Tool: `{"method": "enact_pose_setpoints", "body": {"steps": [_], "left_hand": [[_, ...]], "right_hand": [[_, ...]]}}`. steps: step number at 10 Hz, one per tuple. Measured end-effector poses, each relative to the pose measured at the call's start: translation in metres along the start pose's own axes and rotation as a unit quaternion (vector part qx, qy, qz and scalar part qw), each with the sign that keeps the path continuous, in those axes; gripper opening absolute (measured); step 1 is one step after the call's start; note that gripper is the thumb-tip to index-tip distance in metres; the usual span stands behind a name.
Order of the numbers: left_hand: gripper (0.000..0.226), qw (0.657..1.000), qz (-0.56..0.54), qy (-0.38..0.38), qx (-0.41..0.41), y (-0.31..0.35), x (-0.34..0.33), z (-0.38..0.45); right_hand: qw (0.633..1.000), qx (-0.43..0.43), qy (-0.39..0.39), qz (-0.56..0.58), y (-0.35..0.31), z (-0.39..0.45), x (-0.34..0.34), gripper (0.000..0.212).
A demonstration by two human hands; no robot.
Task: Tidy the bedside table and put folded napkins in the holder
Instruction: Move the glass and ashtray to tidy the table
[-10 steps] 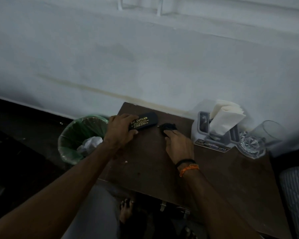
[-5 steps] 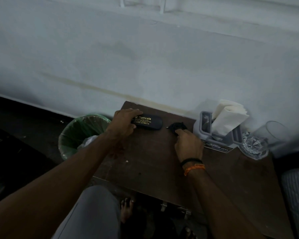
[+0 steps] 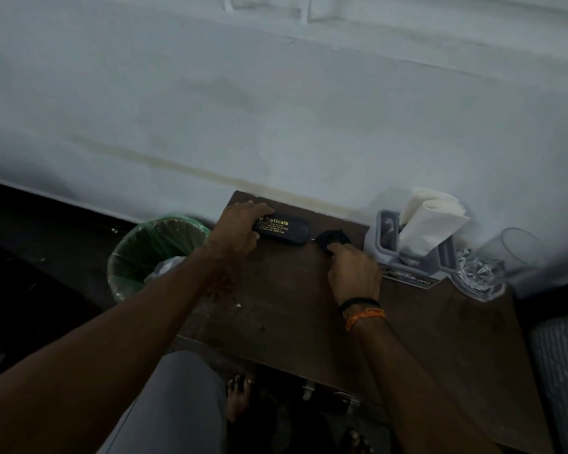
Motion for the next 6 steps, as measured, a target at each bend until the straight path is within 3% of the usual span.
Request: {"method": "enact_pose_setpoints", "body": {"steps": [3, 6], "left_hand": [[0.080, 0.999, 0.040, 0.034, 0.001, 0.013, -0.005, -0.019], [0.076, 0.998, 0.059, -0.022, 0.003, 0.062, -0.025, -0.060]], "right_hand": [[0.999, 0.005, 0.042, 0.031, 0.003, -0.017, 0.008, 0.038], [0.998, -0.025, 0.011, 0.065, 0.026, -0.067, 0.051, 0.033]]}}
Point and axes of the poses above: each hand's wrist, its own z-axis towards the middle knuckle, its own x-axis out of the back of the hand, y = z × x, the point moved 7 cm from there along z, towards the middle knuckle, and after that the axes turned 6 degrees about -y, right-handed, at the moved point
